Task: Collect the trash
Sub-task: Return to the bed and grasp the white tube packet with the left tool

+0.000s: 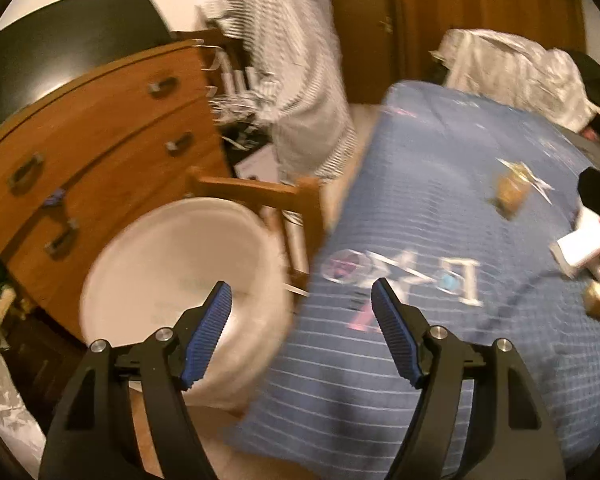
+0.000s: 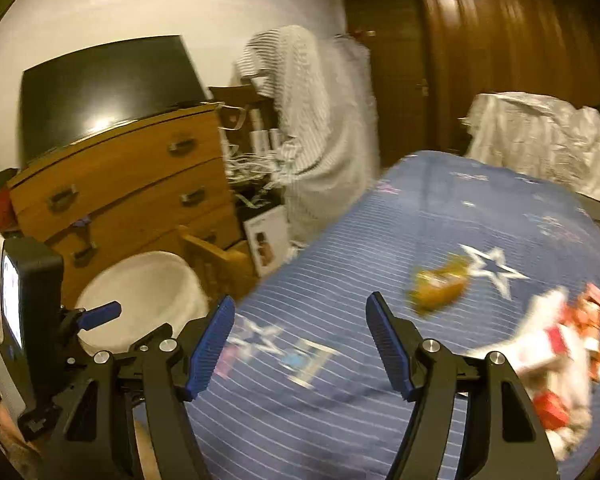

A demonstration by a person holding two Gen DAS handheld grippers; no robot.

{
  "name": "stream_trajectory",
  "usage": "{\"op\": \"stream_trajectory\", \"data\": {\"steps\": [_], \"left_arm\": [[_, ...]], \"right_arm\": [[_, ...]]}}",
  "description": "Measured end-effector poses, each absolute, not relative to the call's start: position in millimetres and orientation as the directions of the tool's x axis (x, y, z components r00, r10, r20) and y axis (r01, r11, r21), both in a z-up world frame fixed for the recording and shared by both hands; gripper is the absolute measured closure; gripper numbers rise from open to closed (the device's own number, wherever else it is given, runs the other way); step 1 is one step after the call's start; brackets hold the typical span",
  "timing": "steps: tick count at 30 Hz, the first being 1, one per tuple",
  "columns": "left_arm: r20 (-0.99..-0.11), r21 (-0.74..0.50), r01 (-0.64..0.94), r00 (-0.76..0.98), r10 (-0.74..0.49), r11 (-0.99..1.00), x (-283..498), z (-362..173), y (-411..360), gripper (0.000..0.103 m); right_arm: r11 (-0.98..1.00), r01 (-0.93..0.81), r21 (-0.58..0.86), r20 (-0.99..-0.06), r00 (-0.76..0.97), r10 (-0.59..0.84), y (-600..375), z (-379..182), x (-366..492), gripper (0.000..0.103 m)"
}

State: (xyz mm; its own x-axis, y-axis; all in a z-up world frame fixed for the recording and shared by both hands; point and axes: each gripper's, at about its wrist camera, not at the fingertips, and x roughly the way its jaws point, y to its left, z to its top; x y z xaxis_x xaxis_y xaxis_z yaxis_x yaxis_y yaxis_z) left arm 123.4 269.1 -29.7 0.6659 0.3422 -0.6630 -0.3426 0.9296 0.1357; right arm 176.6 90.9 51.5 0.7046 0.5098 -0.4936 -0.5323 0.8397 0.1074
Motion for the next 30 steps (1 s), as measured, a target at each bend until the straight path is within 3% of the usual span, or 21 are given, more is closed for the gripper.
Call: {"op": "stream_trajectory", "data": {"steps": [17, 30], "left_arm": [[-0.716, 0.085, -0.09, 0.687, 0.123, 0.992, 158, -61, 136, 0.026], [-0.688, 0.11, 0.389, 0.694, -0.212, 0.915, 240, -64, 61, 0.02]], "right_arm": [[0.97, -0.082, 0.228, -0.583, 0.787, 0.203, -199, -17, 181, 0.033], [0.932, -0.053, 0.358, -0.654, 0.699, 0.291, -206, -55, 254, 0.027]]}}
